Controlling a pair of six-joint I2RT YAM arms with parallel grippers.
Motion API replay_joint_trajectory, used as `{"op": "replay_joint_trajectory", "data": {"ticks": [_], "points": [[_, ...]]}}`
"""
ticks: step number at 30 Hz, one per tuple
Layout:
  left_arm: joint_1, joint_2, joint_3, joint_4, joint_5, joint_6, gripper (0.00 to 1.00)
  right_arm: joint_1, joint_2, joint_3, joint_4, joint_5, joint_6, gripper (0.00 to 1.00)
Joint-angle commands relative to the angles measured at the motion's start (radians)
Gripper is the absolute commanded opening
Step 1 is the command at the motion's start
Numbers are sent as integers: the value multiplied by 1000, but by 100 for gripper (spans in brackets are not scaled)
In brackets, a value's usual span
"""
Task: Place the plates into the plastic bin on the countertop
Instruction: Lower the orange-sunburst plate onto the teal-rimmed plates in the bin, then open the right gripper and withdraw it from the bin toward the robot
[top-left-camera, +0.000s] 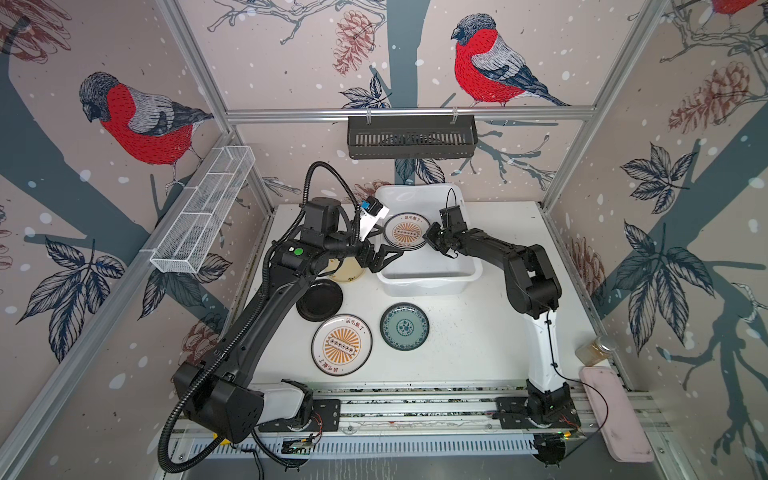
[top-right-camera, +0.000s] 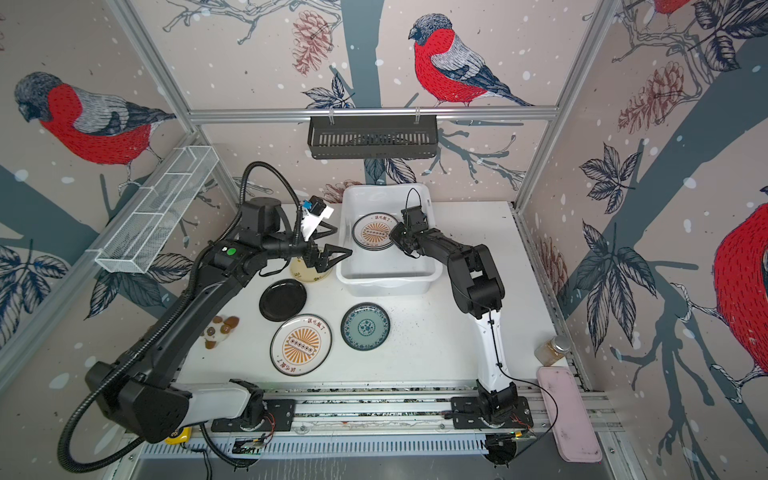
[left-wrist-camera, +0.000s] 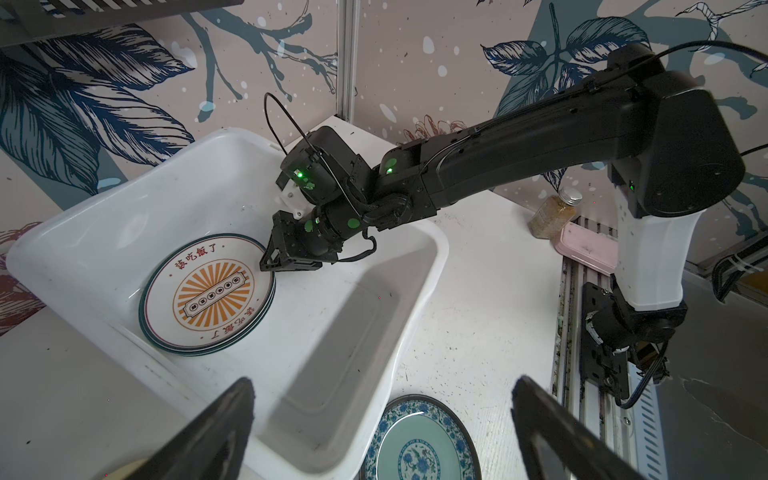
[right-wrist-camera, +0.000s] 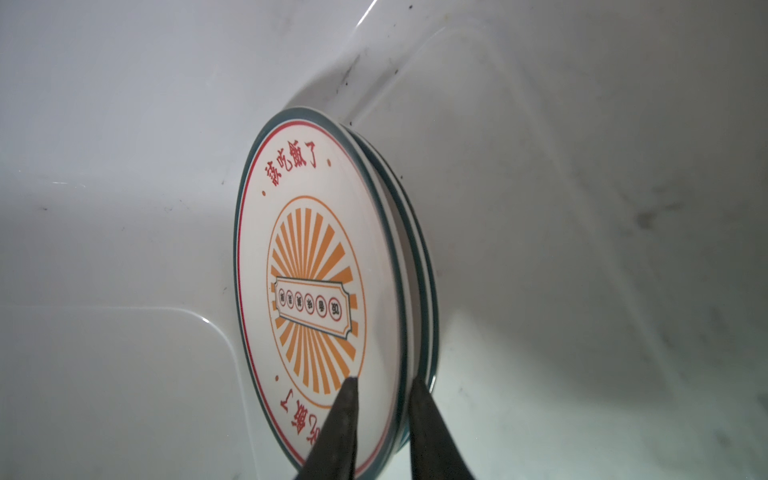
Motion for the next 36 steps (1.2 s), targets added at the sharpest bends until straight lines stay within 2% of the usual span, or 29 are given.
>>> {"op": "replay_joint_trajectory", "data": {"ticks": [1,11,20,25,29,36], "points": [[-2,-7,0,7,10,22,96,4,3,13,-10,-8,-1,25],[-2,-18,-5,9,2,19,96,9,-2,34,-64,7,-16,34],[0,-29,2,21,-91,14,97,21,-109,42,-119,50,-71,38],[4,-36,-18,42,-185,15,97,37,-256,-20,-120,62,-129,41],[7,-38,-41,26,-196,41,97,64,-419,-115,-100,61,-211,44],[48,-71,-100,18,-245,23,94,114,-765,-440,19,-58,-293,48]]}}
